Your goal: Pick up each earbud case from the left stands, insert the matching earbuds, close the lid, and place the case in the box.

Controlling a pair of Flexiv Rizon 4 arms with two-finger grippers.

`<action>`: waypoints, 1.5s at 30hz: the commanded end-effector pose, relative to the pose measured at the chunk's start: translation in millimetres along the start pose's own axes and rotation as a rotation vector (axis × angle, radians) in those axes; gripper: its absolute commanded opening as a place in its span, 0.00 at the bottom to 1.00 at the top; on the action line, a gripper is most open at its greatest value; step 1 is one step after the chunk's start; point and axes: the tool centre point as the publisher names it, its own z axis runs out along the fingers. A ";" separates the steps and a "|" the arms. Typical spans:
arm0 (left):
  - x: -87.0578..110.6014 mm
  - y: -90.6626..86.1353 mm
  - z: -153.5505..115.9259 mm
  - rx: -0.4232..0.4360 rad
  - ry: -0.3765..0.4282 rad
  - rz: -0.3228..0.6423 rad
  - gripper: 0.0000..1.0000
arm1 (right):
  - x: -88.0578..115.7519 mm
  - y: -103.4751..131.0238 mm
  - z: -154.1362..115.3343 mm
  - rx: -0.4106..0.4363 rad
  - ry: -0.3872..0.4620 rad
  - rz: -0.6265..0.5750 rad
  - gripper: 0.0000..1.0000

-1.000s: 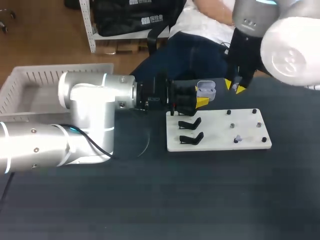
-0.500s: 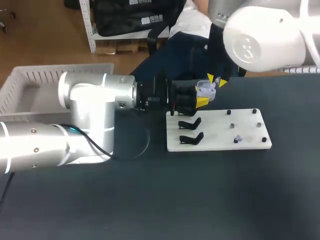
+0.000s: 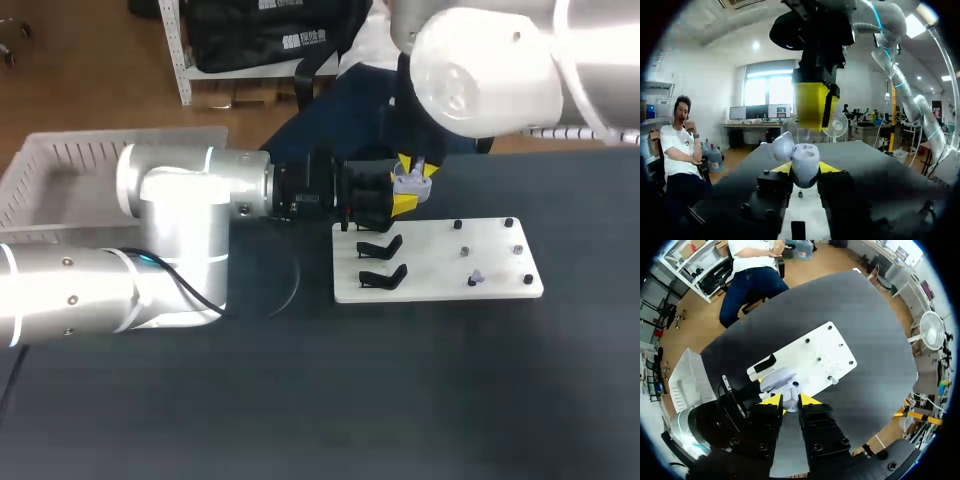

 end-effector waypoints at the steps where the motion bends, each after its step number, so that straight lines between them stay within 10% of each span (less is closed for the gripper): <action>1: 1.0 0.0 0.6 -0.003 -0.004 0.003 0.00 | 0.2 0.5 2.1 0.002 -0.007 0.003 0.00; 45: 1.0 0.0 0.6 -0.003 -0.004 0.003 0.00 | -1.5 -6.7 13.9 -0.009 0.020 0.017 0.00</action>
